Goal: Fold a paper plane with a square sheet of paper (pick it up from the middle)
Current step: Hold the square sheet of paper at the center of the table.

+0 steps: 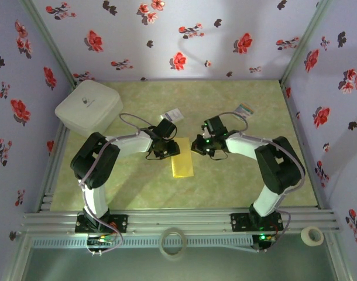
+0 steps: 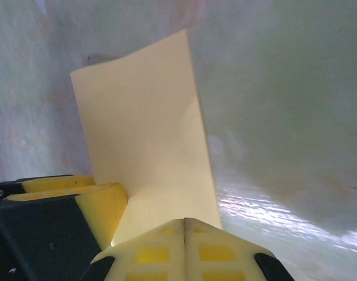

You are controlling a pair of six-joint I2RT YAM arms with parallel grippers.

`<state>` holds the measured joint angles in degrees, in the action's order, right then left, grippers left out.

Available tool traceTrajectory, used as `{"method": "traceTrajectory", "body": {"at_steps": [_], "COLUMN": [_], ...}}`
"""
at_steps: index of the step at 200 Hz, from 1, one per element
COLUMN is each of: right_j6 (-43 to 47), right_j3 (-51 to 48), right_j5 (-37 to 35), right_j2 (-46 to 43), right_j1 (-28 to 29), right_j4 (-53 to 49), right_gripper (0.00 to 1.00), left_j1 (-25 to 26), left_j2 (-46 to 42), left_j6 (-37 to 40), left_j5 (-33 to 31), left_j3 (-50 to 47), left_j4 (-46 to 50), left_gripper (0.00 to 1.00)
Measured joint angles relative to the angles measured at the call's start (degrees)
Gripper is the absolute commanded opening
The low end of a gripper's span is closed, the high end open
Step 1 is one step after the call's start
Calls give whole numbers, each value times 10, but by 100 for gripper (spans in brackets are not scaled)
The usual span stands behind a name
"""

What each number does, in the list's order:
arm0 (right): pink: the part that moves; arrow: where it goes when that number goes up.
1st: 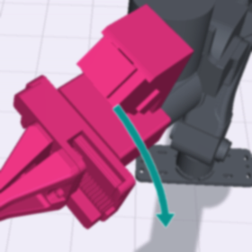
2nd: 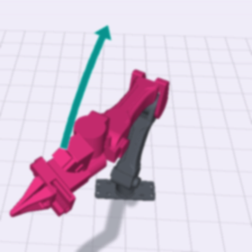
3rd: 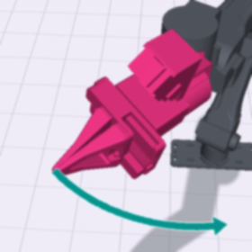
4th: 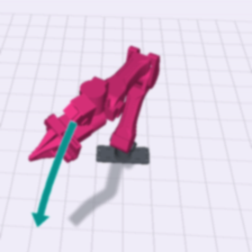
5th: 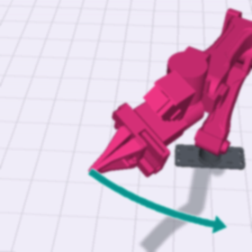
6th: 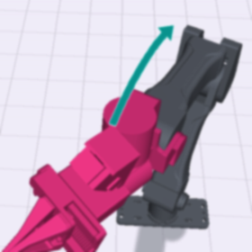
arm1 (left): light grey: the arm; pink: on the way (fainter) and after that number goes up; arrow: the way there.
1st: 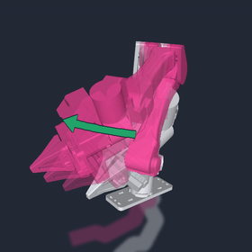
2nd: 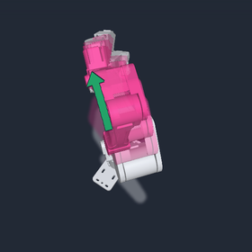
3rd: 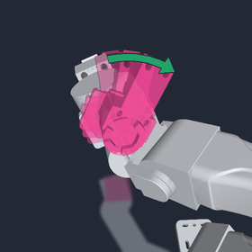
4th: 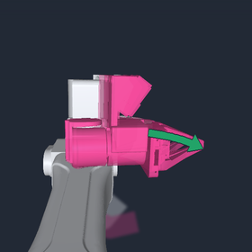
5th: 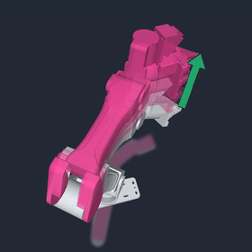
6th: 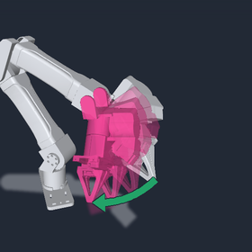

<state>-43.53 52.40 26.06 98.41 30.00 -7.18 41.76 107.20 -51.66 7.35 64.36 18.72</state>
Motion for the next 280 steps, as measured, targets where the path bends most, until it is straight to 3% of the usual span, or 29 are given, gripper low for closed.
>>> {"method": "traceTrajectory", "body": {"at_steps": [133,214,234,280], "right_j6": [46,129,141,151], "right_j3": [45,56,63,68], "right_j5": [5,40,49,53], "right_j2": [80,93,99,101], "right_j1": [37,17,15,13], "right_j4": [-15,-29,-38,-46], "right_gripper": [0,0,0,0], "left_j1": [0,0,-5,-39], "left_j2": [0,-39,-84,-125], "left_j6": [0,2,4,5], "left_j5": [1,1,4,84], "left_j3": [0,-10,-28,-70], "left_j4": [0,-2,-16,-137], "left_gripper": [42,54,45,11]}}
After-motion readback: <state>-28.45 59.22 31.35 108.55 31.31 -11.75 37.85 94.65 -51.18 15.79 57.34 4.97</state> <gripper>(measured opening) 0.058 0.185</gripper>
